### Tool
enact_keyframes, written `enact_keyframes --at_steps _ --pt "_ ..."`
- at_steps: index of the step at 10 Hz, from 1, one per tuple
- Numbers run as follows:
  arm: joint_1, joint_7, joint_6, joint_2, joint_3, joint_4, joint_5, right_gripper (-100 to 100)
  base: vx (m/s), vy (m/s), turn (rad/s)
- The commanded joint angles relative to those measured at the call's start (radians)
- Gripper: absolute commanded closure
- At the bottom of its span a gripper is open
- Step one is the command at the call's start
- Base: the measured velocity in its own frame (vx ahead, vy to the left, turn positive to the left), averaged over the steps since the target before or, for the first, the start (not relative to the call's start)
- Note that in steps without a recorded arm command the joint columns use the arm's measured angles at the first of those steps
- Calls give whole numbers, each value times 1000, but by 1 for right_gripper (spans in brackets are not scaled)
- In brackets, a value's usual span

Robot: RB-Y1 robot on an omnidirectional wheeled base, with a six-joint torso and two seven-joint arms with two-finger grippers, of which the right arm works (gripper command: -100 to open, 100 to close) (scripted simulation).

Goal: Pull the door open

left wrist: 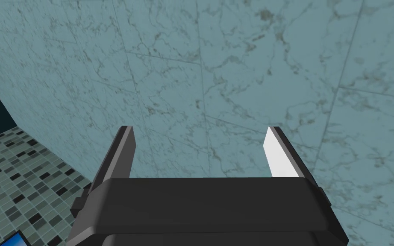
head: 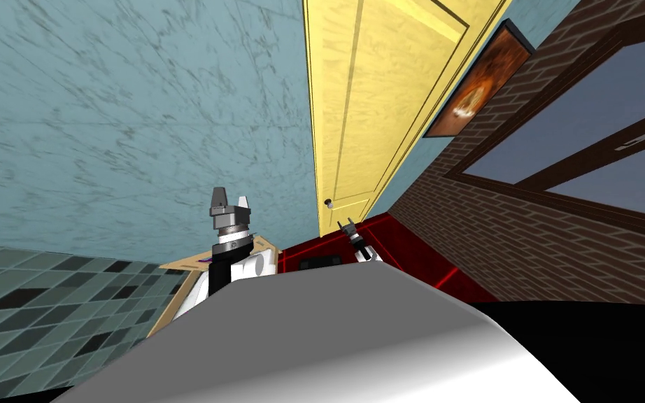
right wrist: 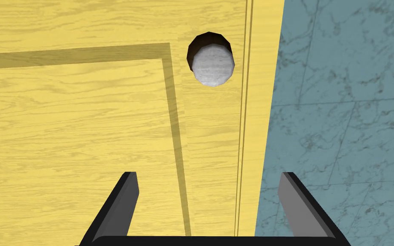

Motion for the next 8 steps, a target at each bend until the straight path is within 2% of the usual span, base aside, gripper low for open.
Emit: enact_keyframes --at_steps 1,4,5,8 --pt "-9 22 -6 1 -1 30 17 -100 169 67 -132" --pt "-26 54 -18 3 -5 81 41 -100 158 115 -126" --pt "-21 47 -15 3 -4 70 37 -100 65 53 -24" --pt "-24 59 -16 -10 -33 86 19 -100 -50 -98 287"
